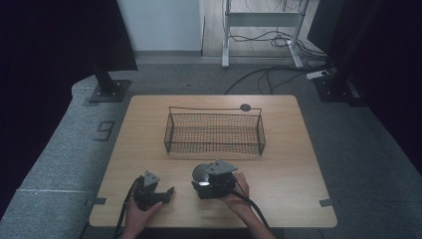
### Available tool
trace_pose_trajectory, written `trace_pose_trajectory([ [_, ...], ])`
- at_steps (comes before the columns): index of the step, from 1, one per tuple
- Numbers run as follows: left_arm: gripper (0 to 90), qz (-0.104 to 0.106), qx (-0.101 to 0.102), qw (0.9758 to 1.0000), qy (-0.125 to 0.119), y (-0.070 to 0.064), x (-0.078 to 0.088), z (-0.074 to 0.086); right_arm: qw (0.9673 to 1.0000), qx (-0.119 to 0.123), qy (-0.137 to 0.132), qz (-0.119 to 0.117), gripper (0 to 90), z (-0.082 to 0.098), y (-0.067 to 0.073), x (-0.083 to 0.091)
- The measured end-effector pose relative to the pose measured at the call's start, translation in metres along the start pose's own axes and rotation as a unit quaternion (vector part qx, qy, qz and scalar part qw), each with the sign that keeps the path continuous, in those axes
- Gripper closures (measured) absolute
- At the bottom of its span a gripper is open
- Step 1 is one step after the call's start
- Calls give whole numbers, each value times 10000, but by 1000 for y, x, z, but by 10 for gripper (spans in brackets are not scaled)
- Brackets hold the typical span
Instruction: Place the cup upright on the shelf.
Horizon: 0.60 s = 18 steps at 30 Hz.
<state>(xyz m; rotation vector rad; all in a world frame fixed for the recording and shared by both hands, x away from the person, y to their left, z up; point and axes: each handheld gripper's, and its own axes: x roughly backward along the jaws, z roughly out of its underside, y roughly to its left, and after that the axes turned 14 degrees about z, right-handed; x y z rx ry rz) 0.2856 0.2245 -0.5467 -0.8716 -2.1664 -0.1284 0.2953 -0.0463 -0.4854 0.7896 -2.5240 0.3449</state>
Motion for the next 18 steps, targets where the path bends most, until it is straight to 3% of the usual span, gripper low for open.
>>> trace_pose_trajectory([
  [18,160,2,-2,10000,-3,0,0,0,9995,-147,-267,120,133,-10,-20,22],
])
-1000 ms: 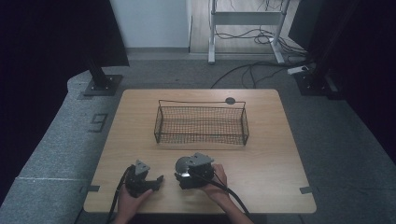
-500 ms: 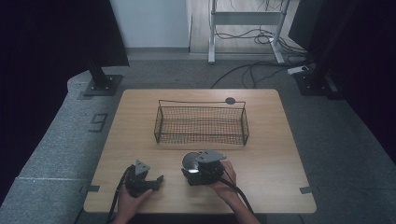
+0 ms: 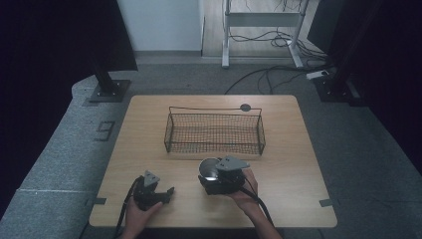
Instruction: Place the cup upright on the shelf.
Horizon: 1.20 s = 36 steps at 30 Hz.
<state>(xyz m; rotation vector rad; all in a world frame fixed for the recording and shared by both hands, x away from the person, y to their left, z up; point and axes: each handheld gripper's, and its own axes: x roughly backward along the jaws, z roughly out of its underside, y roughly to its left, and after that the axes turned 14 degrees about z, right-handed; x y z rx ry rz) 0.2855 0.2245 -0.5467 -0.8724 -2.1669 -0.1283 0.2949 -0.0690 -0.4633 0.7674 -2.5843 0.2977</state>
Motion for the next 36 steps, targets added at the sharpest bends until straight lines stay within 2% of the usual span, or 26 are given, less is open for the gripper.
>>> trace_pose_trajectory([
  [11,160,-6,-2,10000,2,0,0,0,9999,-114,-99,69,134,-6,-14,9],
  [23,161,-3,1,10000,-2,0,0,0,9994,-156,-209,220,134,-27,-31,22],
  [30,161,-7,-7,10000,10,0,0,0,9992,-191,-257,256,133,-36,-39,24],
  [36,161,-8,-6,10000,9,0,0,0,9989,-255,-275,286,134,-45,-51,25],
])
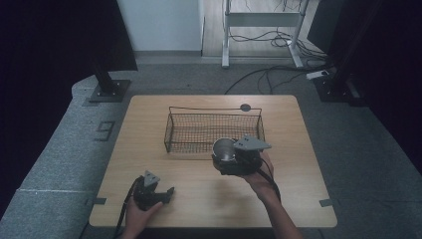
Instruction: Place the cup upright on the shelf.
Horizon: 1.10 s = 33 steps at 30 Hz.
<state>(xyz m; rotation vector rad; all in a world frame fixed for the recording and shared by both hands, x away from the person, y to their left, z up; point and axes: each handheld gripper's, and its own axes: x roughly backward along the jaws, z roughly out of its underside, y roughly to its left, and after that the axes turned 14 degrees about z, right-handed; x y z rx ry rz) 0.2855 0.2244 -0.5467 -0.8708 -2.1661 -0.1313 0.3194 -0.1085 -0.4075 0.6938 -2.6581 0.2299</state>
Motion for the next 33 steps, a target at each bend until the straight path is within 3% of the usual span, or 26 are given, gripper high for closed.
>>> trace_pose_trajectory([
  [24,161,14,8,10000,-3,0,0,0,9998,12,119,133,134,-28,-14,-23],
  [33,161,11,8,10000,-8,0,0,0,9995,-105,199,226,134,-33,-24,-35],
])
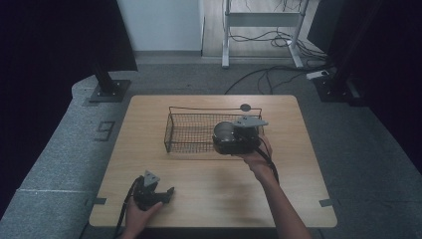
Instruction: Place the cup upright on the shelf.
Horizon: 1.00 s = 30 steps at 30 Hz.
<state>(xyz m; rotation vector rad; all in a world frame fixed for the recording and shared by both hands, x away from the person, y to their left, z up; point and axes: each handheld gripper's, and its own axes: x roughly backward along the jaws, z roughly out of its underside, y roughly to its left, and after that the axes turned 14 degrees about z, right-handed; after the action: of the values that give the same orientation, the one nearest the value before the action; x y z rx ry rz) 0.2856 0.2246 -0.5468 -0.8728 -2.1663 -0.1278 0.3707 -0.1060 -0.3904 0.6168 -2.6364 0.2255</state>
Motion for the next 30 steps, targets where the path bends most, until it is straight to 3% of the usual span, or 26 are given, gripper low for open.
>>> trace_pose_trajectory([
  [3,160,0,1,10000,3,0,0,0,9999,-11,111,-35,134,-2,-1,-7],
  [14,160,2,2,10000,-3,0,0,0,9999,73,83,105,134,-10,-7,-14],
  [30,160,3,2,10000,-13,0,0,0,9996,-64,122,264,134,-14,-23,-28],
])
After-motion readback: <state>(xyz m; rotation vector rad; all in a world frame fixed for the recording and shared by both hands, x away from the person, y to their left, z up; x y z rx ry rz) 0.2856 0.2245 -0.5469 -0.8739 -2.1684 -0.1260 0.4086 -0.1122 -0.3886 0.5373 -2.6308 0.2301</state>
